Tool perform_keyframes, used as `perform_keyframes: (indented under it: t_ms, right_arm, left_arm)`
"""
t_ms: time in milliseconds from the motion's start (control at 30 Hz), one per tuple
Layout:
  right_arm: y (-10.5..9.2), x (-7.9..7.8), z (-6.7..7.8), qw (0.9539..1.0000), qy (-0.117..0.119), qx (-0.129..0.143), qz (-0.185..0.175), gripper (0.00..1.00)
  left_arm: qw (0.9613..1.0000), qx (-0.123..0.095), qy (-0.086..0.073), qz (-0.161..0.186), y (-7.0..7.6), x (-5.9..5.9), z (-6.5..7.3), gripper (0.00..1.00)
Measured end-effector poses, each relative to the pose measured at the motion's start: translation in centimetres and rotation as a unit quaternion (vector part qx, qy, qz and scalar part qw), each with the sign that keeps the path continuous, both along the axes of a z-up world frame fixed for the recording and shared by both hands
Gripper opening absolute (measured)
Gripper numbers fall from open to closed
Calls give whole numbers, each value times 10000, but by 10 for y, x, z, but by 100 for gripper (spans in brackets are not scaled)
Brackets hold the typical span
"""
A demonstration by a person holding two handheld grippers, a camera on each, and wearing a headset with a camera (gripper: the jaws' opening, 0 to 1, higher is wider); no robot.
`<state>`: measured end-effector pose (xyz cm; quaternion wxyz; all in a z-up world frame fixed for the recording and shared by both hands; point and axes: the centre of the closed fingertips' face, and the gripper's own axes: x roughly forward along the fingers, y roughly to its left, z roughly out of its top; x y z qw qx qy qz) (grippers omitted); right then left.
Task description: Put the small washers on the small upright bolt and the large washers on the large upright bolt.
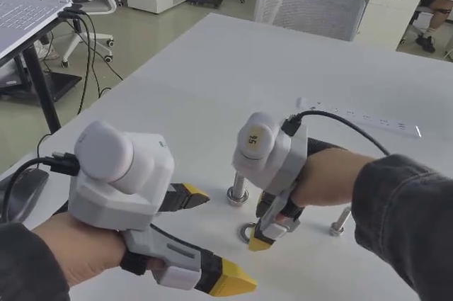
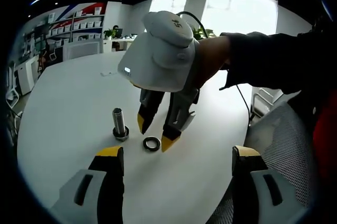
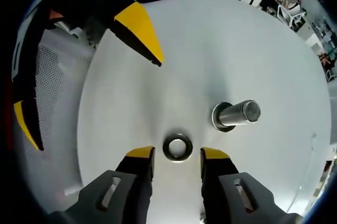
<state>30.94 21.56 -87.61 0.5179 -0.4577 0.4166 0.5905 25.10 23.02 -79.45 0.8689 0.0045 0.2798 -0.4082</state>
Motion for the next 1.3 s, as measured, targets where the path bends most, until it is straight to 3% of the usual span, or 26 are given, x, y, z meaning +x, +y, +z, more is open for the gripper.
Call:
perform_keyframes:
  t_ms: [600,1300]
  right_arm:
    - [2,-2,-3,9996,-138,-141,222,27]
    - [2,-3,-4,9999,-108,-50,120,24]
  left_arm:
    - [10000,-22,-7,42,2,0,1,84]
    - [10000,-34,3,7,0,-3,0,84]
